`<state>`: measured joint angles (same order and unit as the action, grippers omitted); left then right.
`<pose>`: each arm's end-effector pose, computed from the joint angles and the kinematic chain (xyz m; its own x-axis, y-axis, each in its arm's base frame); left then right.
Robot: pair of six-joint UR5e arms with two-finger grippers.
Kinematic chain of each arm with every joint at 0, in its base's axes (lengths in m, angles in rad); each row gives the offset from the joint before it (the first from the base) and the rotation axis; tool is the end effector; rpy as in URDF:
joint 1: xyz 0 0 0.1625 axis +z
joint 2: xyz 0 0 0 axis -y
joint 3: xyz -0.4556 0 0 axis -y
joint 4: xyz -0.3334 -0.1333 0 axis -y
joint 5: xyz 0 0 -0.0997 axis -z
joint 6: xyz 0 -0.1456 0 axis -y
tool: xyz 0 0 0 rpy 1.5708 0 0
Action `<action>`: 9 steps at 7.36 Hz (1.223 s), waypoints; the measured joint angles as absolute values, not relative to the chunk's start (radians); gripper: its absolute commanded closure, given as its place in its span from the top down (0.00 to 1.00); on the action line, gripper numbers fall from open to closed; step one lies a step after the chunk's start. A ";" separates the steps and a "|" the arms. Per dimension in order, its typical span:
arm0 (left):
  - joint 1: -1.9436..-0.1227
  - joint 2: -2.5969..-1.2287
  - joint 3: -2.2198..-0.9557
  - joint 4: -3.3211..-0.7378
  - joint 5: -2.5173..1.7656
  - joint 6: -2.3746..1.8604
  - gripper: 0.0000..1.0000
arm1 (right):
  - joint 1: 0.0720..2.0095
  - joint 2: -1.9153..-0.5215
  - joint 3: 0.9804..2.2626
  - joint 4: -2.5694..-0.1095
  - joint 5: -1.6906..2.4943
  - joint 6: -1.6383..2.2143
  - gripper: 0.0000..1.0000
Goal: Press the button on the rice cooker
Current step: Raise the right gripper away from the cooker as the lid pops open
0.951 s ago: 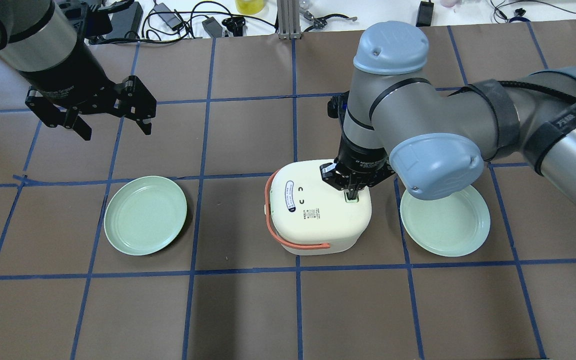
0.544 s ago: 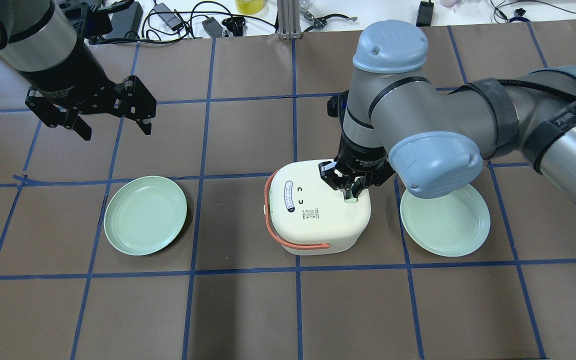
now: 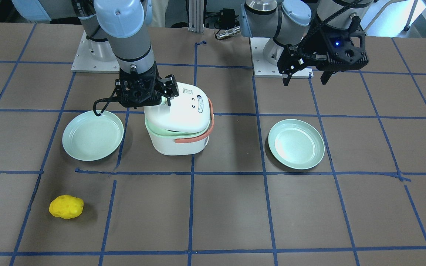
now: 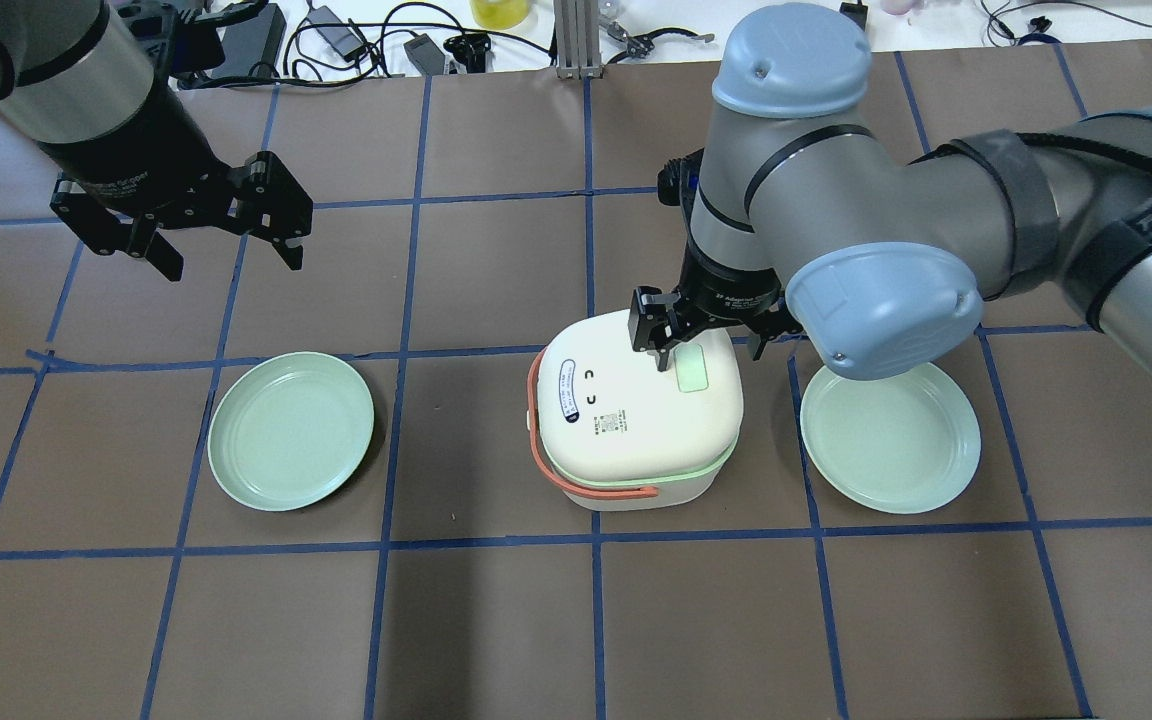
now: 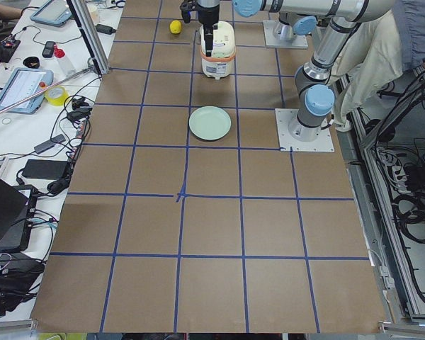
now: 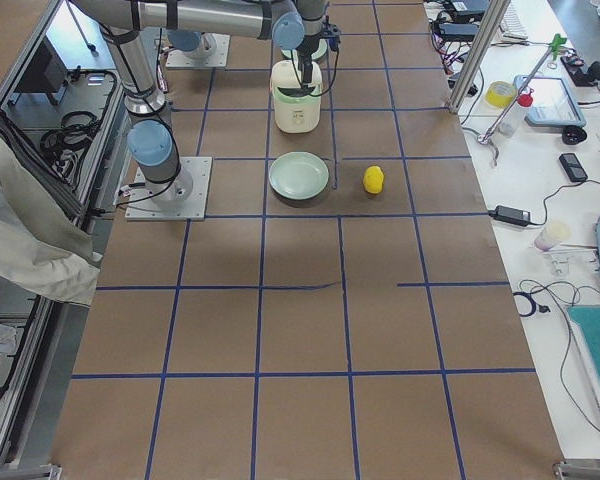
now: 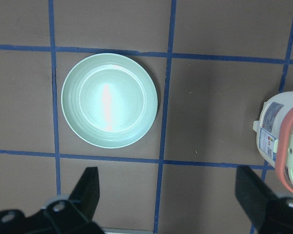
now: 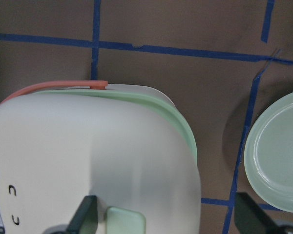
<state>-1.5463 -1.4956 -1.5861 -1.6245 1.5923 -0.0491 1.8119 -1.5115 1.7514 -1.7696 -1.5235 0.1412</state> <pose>-0.1204 -0.4022 0.4918 -0.9971 -0.0737 -0.0212 -0.0735 0.9973 -0.0072 0.2423 -0.3982 0.3887 -0.9944 -0.0977 -0.0410 -0.0996 0.9939 0.0473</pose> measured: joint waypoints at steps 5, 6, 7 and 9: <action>-1.546 -1.496 -1.586 -1.624 1.592 -0.049 1.00 | 1.640 -1.513 1.536 -1.643 -1.553 0.028 1.00; -1.546 -1.496 -1.586 -1.624 1.592 -0.050 1.00 | 1.589 -1.516 1.507 -1.635 -1.553 -0.022 1.00; -1.546 -1.496 -1.586 -1.624 1.592 -0.050 1.00 | 1.541 -1.522 1.485 -1.632 -1.553 -0.061 1.00; -1.546 -1.496 -1.586 -1.624 1.592 -0.049 1.00 | 1.473 -1.528 1.455 -1.632 -1.554 -0.088 1.00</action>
<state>-1.5463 -1.4956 -1.5861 -1.6245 1.5923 -0.0495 1.4731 -1.5276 1.4552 -1.6318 -1.5535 -0.0881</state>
